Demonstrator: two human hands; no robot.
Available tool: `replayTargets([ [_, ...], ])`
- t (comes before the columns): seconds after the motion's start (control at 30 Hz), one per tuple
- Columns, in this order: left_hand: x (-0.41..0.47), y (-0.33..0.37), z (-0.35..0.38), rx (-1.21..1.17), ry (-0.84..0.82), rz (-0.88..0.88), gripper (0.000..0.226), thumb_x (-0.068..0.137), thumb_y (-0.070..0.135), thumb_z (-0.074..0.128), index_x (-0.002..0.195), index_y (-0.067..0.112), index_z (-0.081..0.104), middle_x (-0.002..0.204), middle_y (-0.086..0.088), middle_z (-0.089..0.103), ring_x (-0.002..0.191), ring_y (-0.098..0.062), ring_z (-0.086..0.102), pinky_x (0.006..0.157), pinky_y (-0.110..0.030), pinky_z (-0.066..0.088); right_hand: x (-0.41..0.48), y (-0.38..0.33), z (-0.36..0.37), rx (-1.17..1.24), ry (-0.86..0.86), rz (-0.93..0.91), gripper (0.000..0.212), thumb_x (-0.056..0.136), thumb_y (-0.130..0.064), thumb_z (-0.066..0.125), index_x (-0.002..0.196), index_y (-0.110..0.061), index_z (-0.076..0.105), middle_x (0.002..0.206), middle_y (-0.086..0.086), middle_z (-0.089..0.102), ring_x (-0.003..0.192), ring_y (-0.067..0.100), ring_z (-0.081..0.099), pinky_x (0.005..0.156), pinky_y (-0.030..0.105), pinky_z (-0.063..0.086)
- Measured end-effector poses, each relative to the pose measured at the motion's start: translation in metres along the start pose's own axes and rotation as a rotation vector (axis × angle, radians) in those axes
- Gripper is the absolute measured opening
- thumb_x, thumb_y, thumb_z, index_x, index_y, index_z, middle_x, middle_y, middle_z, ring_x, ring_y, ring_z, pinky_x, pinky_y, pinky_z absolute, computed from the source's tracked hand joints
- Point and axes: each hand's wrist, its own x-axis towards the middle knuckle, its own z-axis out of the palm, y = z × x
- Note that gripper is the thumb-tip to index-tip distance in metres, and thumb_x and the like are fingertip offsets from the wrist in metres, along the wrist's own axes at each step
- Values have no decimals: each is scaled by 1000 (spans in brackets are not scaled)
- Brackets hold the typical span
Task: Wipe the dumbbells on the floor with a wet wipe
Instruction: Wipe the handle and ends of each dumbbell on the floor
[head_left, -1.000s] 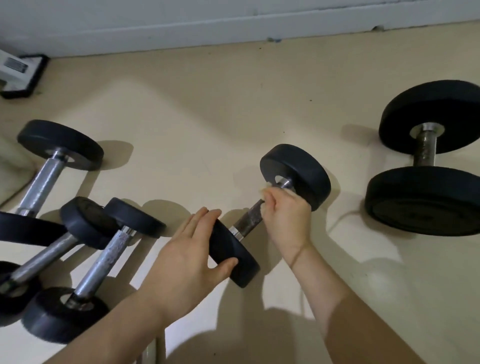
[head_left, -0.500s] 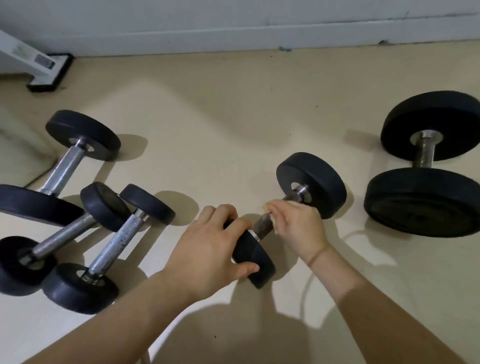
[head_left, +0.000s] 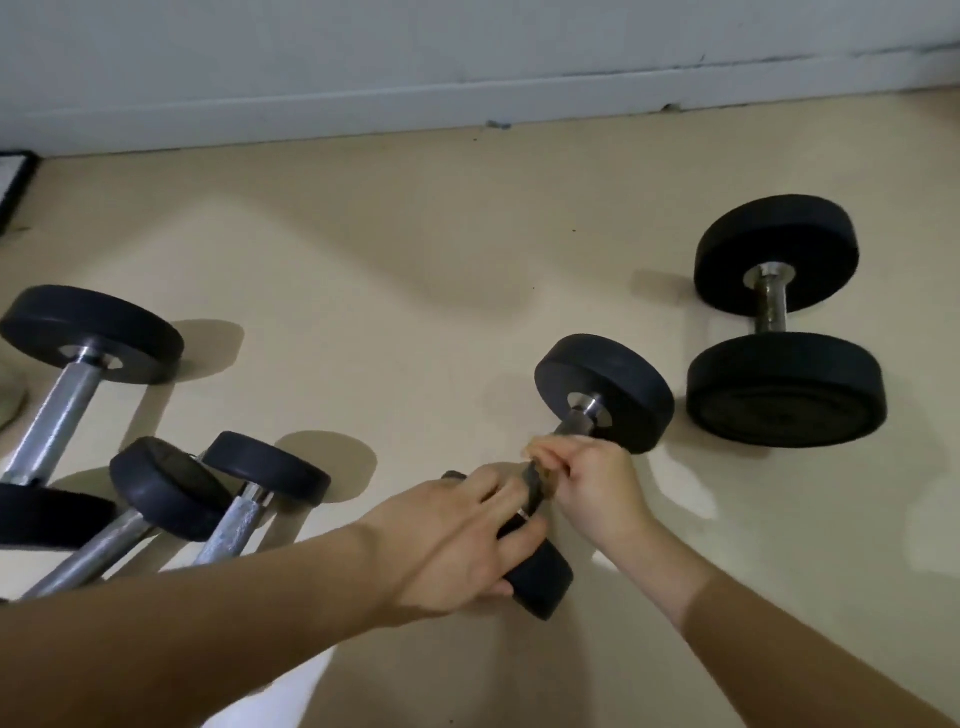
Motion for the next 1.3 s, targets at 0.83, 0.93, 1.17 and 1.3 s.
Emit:
replayTargets([
  [0.83, 25, -39, 23, -193, 310, 484, 41, 74, 38, 65, 110, 20, 68, 89, 3, 60, 70, -13, 55, 42, -24, 38, 19, -16, -27, -2, -114, 498, 21, 91, -17, 60, 111, -22, 66, 97, -5, 68, 90, 9, 63, 88, 28, 52],
  [0.93, 24, -35, 25, -194, 299, 435, 42, 77, 33, 44, 109, 20, 68, 89, 0, 62, 70, -16, 58, 43, -24, 41, 1, -20, -14, 88, 117, 557, 13, 86, -13, 67, 95, -18, 74, 94, -8, 68, 90, 8, 63, 89, 26, 51],
  [1.17, 24, -19, 29, -281, 317, 349, 37, 76, 29, 44, 98, 16, 70, 87, -5, 63, 69, -22, 59, 41, -26, 48, 6, -9, -20, 65, 42, 551, 12, 88, -18, 64, 97, -20, 72, 85, -10, 67, 80, 4, 62, 81, 25, 54],
  [1.3, 16, -14, 34, -373, 341, 280, 34, 71, 34, 63, 100, 16, 71, 96, -2, 67, 83, -21, 52, 52, -27, 55, -8, -18, -7, 102, 130, 589, 12, 89, -19, 64, 96, -19, 73, 87, -3, 72, 79, 8, 65, 76, 25, 55],
])
